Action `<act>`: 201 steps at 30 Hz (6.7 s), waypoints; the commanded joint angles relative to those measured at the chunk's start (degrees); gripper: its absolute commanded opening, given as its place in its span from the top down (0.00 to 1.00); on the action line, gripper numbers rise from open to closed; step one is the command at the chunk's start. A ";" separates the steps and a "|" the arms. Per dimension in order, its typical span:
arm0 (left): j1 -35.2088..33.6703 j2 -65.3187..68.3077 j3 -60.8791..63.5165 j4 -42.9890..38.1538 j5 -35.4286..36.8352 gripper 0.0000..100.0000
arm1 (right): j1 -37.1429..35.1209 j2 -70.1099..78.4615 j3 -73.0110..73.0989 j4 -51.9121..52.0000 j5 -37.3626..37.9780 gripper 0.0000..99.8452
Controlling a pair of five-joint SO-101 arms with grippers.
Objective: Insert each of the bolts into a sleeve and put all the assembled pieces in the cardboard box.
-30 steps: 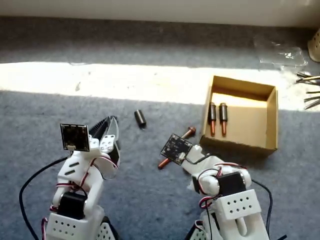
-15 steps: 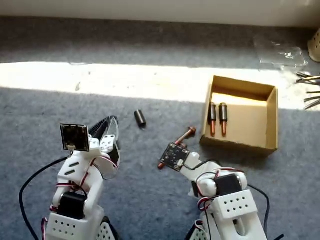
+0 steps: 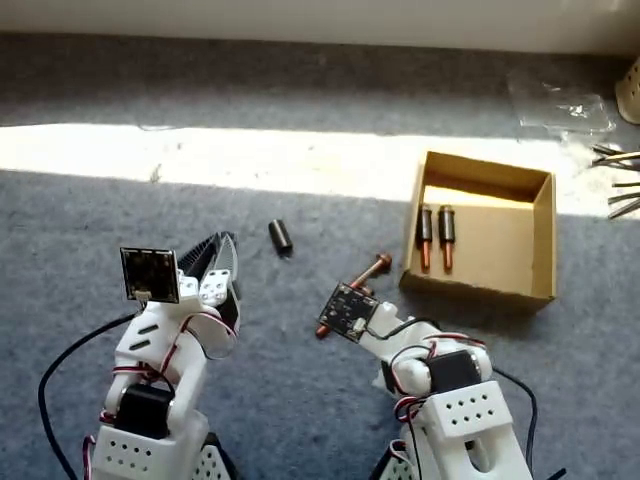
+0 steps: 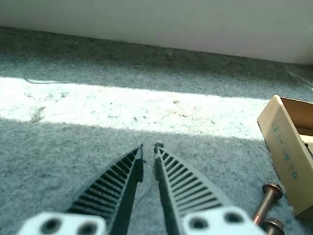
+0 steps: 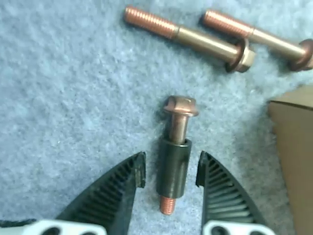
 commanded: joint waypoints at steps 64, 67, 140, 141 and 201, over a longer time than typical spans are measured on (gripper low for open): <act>-3.56 -0.66 -0.22 -3.96 -1.76 0.94 | 4.70 0.22 -12.88 -11.47 -13.98 1.00; -3.56 -0.66 -0.22 -3.87 -1.76 0.94 | 6.99 0.40 -15.69 -11.82 -15.74 1.00; -15.52 -0.75 -11.12 10.02 -1.41 0.94 | -9.89 36.00 -40.66 -11.91 -27.52 0.79; -15.52 -0.75 -11.38 10.73 -1.41 0.94 | -9.89 36.70 -41.27 -12.88 -29.36 0.79; -30.81 -0.75 -18.33 23.21 -1.67 0.94 | -18.68 131.65 -157.41 32.22 -34.90 0.79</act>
